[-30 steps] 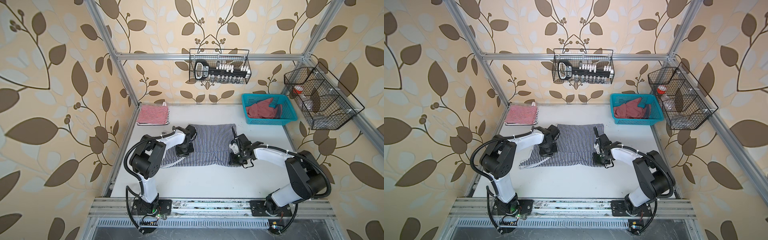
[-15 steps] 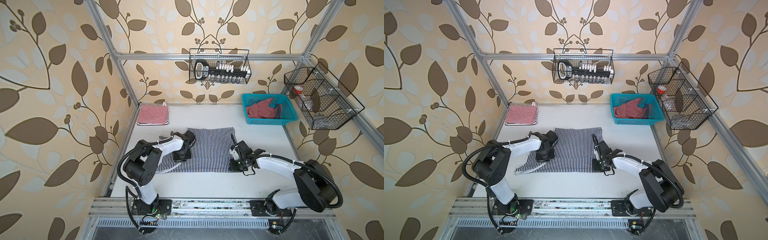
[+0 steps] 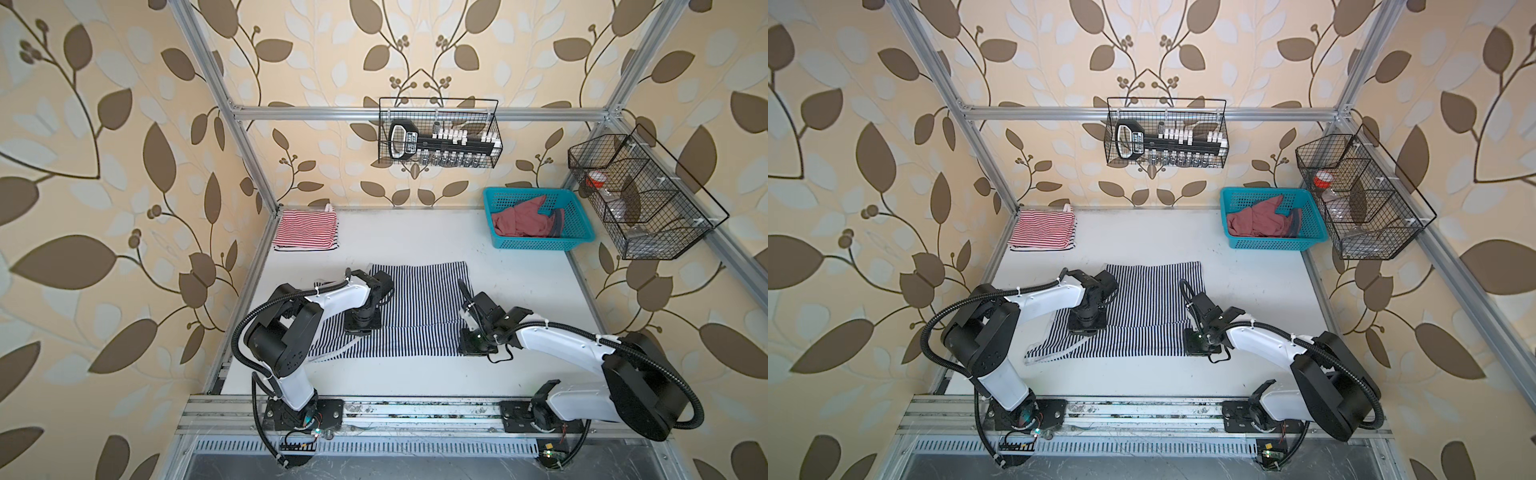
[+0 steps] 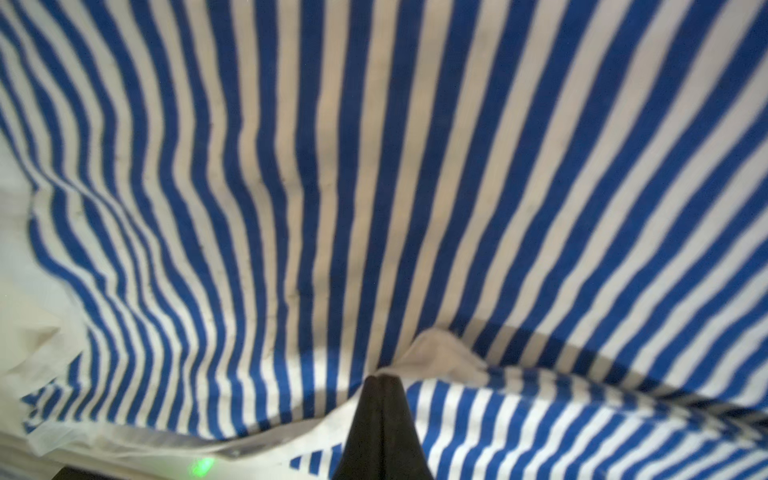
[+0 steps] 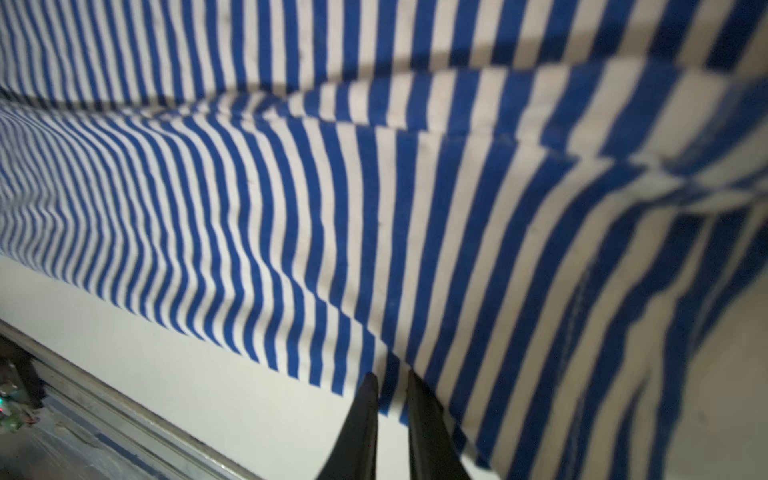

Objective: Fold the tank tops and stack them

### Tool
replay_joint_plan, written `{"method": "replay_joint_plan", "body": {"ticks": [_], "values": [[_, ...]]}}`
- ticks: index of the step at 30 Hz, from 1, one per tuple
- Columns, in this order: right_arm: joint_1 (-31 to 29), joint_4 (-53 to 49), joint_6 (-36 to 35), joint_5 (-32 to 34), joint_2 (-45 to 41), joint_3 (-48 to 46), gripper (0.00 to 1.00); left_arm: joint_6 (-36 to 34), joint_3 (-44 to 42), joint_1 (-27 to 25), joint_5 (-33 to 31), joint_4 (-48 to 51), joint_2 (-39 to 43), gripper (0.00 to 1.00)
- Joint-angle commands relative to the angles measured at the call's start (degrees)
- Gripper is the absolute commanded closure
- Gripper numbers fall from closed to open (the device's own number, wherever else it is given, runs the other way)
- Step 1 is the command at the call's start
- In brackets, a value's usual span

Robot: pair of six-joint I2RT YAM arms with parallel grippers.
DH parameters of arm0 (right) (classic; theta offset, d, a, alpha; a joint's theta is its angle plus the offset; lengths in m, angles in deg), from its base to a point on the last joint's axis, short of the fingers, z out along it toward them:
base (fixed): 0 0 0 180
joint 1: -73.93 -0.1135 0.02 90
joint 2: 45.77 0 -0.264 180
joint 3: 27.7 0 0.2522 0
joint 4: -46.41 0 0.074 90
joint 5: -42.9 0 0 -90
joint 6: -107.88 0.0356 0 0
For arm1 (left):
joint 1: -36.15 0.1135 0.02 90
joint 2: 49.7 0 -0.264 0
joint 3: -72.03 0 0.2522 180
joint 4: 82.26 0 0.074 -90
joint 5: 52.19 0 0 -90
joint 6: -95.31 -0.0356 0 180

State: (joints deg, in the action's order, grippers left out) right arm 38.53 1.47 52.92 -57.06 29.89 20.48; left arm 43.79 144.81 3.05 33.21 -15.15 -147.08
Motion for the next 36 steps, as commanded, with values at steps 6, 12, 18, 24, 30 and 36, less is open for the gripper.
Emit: {"method": "replay_joint_plan", "body": {"ticks": [6, 12, 18, 24, 30, 36], "values": [[3.9, -8.9, -3.38, 3.94, -3.02, 14.43, 0.71, -4.22, 19.2, -0.17, -10.49, 11.13, 1.35, 0.84], [13.78, -9.86, -12.77, 1.37, 5.03, 25.86, 0.68, -7.95, 30.9, 5.37, -13.01, 11.87, -6.57, 0.71], [22.3, -8.23, -20.06, -1.24, 15.83, 34.95, 0.64, -11.56, 37.37, 12.73, -7.44, 6.74, -14.57, 0.66], [26.6, -4.79, -20.81, -5.41, 23.27, 39.44, 0.63, -12.07, 42.72, 13.85, -4.62, 4.31, -20.0, 0.61], [29.32, 2.39, -19.58, -11.26, 35.14, 47.22, 0.63, -13.0, 51.61, 14.47, -0.03, 2.78, -29.17, 0.58], [30.53, -0.77, -19.65, -11.06, 42.64, 54.79, 0.63, -13.79, 56.83, 14.73, 0.08, 5.43, -34.66, 0.58]]}}
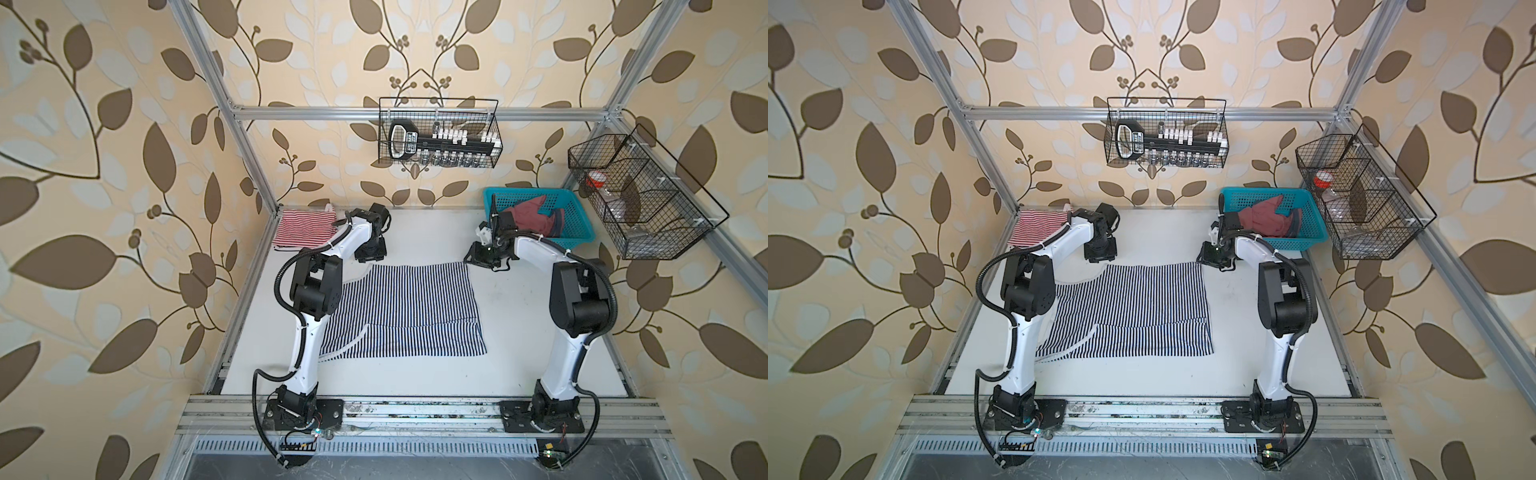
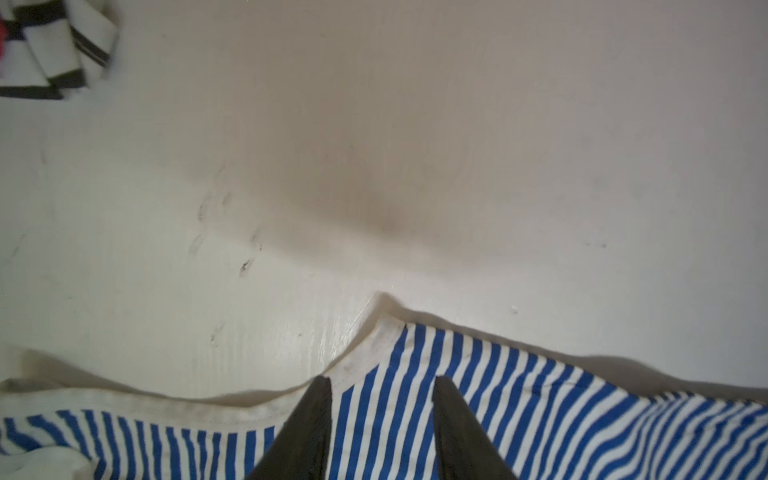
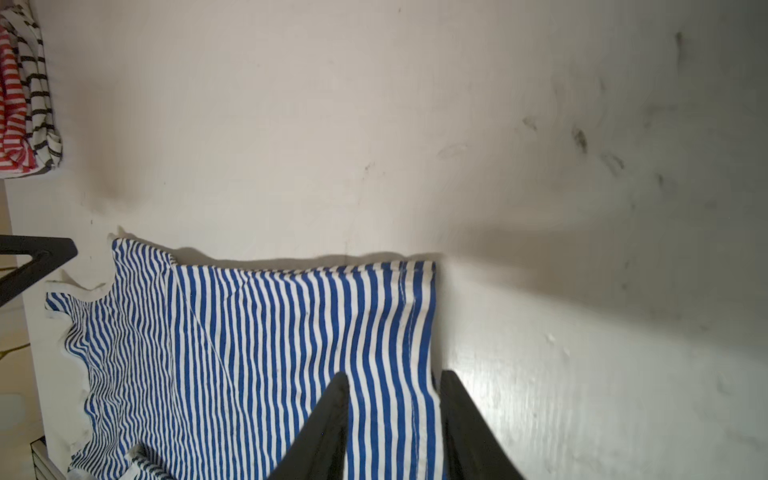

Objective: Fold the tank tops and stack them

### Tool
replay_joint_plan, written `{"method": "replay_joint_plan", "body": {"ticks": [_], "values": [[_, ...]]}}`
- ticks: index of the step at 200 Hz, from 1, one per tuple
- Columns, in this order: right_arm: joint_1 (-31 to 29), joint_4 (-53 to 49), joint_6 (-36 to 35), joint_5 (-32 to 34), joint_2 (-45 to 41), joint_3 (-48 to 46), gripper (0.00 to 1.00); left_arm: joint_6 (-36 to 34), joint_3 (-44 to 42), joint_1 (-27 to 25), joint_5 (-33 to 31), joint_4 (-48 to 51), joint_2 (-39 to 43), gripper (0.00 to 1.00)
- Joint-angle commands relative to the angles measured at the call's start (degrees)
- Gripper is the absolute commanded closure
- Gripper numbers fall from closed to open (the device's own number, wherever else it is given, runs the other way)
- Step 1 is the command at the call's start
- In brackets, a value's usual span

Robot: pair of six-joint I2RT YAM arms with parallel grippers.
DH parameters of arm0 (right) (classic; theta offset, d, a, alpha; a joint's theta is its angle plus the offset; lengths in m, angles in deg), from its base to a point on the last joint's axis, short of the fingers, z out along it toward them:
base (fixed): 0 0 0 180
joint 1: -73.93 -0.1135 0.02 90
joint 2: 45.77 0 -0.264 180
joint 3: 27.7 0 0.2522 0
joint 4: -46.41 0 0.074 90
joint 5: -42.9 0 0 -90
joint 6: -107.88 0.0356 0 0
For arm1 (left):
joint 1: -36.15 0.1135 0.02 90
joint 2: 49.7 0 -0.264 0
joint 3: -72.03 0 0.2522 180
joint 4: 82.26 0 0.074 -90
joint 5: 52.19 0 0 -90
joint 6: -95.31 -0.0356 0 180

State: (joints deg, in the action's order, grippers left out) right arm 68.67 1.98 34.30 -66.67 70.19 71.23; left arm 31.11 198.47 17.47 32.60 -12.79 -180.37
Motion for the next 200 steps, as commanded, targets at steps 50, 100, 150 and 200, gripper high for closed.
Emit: {"method": "replay_joint_plan", "body": {"ticks": [50, 100, 150, 200], "values": [[0.51, -4.49, -2.56, -0.42, 6.72, 8.17, 0.63, -1.02, 3.92, 0.55, 1.09, 3.93, -3.54, 0.58], [-0.14, -5.9, -4.15, 1.64, 8.0, 8.41, 0.66, -1.11, 3.98, 0.65, 1.52, 3.36, -3.58, 0.58], [-1.12, -6.94, -4.06, 4.38, 9.88, 11.05, 0.66, -1.04, 4.04, 0.66, 1.71, 3.23, -3.79, 0.58], [-2.21, -9.01, -4.01, 6.96, 12.82, 14.71, 0.69, -1.3, 4.24, 0.66, 2.09, 3.01, -3.71, 0.58]]}}
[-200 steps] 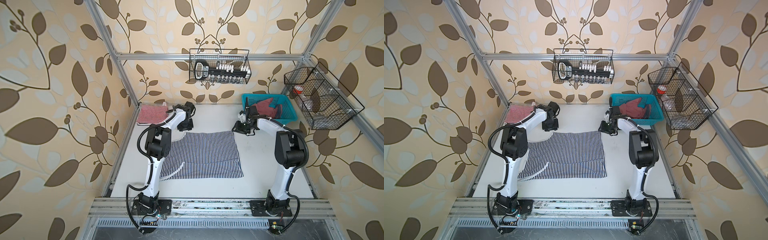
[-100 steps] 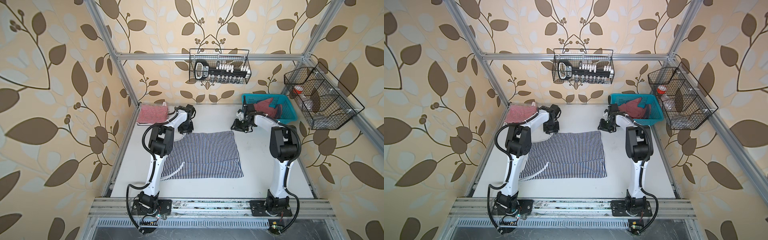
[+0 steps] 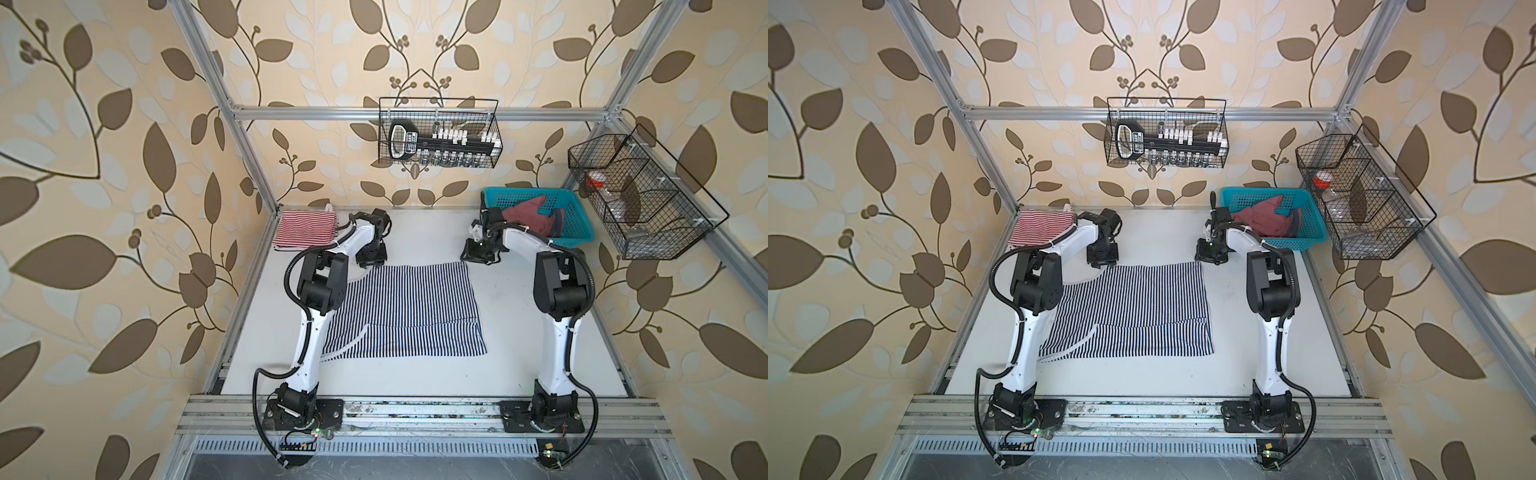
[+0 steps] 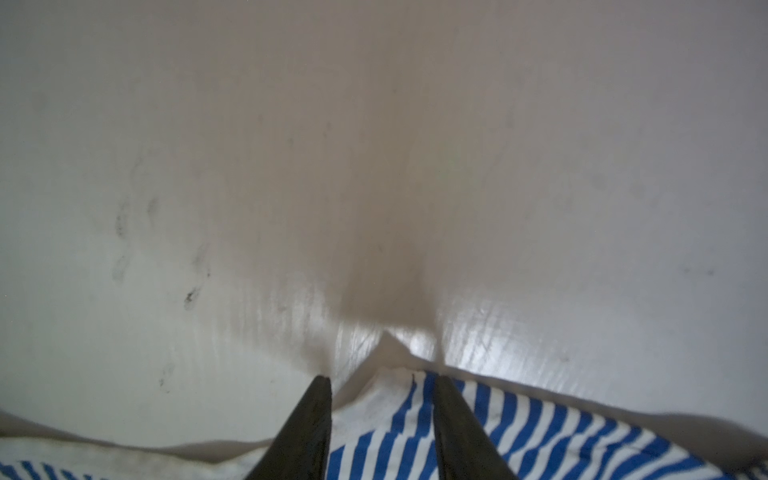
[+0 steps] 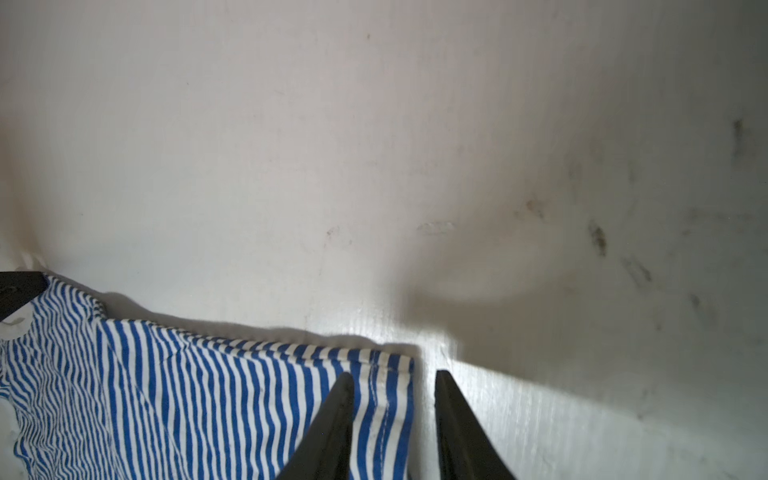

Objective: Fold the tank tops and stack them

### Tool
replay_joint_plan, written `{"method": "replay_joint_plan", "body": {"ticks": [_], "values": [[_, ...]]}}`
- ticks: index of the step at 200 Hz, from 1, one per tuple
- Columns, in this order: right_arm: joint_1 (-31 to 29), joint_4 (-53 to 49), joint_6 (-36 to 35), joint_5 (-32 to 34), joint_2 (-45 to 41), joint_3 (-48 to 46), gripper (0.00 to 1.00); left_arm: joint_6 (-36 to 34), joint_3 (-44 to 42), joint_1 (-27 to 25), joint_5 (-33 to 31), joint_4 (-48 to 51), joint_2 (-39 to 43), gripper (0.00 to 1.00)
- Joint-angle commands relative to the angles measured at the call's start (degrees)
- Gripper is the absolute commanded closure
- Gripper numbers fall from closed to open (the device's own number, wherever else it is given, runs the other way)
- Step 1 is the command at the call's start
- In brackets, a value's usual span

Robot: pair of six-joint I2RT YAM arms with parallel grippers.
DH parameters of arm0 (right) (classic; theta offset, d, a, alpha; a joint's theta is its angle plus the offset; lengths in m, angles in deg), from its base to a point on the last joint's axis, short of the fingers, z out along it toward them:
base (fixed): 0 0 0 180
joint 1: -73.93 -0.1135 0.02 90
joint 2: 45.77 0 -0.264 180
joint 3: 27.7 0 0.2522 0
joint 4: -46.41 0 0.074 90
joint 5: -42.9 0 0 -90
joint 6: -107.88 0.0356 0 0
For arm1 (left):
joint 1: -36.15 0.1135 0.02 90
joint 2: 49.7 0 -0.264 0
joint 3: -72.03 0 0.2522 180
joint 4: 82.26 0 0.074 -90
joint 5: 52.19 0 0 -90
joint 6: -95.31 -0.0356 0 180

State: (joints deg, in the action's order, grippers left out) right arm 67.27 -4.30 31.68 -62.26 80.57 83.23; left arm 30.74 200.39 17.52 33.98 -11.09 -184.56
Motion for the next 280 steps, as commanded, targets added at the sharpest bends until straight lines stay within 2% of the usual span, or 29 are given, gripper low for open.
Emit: {"method": "replay_joint_plan", "body": {"ticks": [1, 68, 185, 237, 269, 280], "values": [[-0.81, -2.8, -1.4, 2.66, 2.47, 2.74, 0.69, -0.92, 2.35, 0.62, 0.69, 1.3, 0.49, 0.58], [-1.35, -3.74, -1.41, 2.77, 3.56, 3.23, 0.77, -1.32, 4.45, 0.7, 1.14, 1.41, 0.09, 0.61], [-1.3, -3.88, -1.36, 2.11, 2.69, 2.72, 0.98, -2.2, 3.7, 1.01, 1.03, 2.01, -1.61, 0.69], [-1.34, -3.92, -1.59, 1.82, 2.0, 2.16, 1.0, -2.04, 3.51, 1.58, 1.67, 0.96, -1.98, 0.81], [-1.33, -2.54, -1.76, 1.36, 0.25, 0.53, 1.0, -1.91, 3.52, 1.64, 1.77, 0.6, -1.59, 0.91], [-1.34, -2.34, -1.9, 1.2, -0.39, 0.24, 1.0, -1.79, 3.52, 1.66, 1.76, 0.6, -1.32, 0.97]]}}
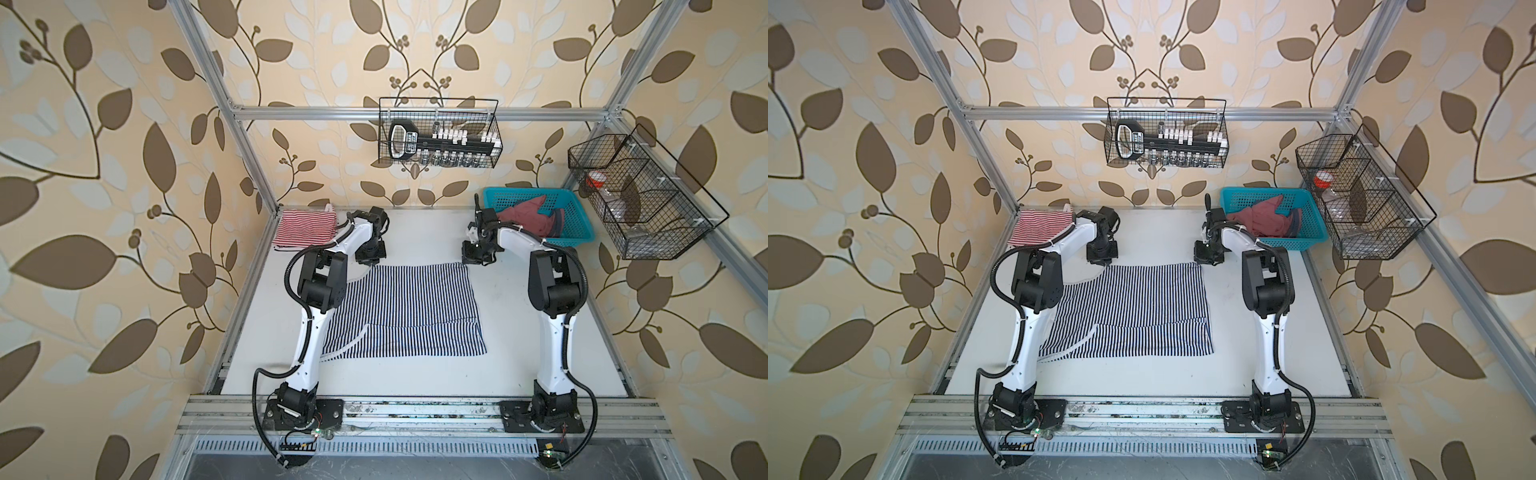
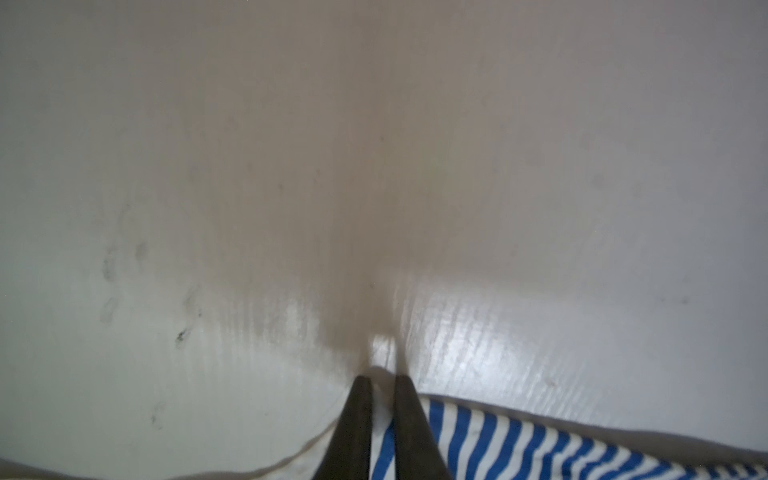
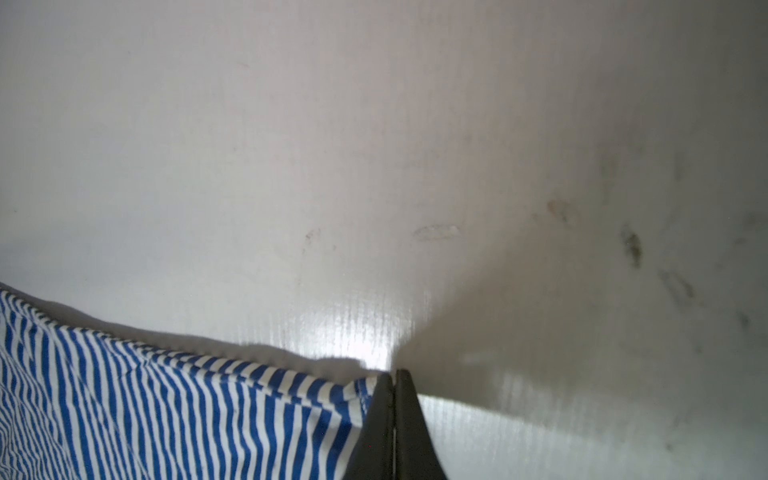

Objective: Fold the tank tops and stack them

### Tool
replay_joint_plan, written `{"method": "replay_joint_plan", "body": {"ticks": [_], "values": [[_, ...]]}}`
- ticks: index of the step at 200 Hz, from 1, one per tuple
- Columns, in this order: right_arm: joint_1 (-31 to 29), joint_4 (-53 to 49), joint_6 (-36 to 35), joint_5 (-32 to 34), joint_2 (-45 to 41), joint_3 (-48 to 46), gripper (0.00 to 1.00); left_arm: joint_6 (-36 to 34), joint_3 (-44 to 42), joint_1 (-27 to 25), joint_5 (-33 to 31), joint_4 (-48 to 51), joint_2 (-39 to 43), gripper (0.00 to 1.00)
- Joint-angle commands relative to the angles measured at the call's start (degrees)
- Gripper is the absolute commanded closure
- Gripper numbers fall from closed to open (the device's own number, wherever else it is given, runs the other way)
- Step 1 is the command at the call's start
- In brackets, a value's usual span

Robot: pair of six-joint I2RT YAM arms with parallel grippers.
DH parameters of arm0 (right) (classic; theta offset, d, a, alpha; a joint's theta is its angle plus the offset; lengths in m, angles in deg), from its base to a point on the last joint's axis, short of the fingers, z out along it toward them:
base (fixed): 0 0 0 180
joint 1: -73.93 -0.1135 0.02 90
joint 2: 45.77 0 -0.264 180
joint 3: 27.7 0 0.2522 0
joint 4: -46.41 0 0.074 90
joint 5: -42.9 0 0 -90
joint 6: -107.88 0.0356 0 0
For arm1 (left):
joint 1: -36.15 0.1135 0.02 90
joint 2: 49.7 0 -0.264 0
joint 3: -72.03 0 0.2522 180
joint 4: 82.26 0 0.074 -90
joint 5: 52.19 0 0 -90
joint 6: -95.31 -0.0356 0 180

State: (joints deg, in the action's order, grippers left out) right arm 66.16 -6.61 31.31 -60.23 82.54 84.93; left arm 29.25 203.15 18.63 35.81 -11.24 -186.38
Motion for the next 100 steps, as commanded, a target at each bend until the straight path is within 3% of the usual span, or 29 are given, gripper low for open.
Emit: {"method": "replay_joint_plan", "body": {"ticks": [1, 100], "values": [[-0.23, -0.02, -1.52, -0.83, -2.35, -1.46, 1.0, -0.3, 0.68, 0.55, -0.09, 0.75, 0.56, 0.97], [-0.22, 5.57, -1.18, -2.24, -13.98, -10.49, 1.0, -0.13, -10.82, 0.38, -0.46, -4.04, 13.13, 1.0]]}}
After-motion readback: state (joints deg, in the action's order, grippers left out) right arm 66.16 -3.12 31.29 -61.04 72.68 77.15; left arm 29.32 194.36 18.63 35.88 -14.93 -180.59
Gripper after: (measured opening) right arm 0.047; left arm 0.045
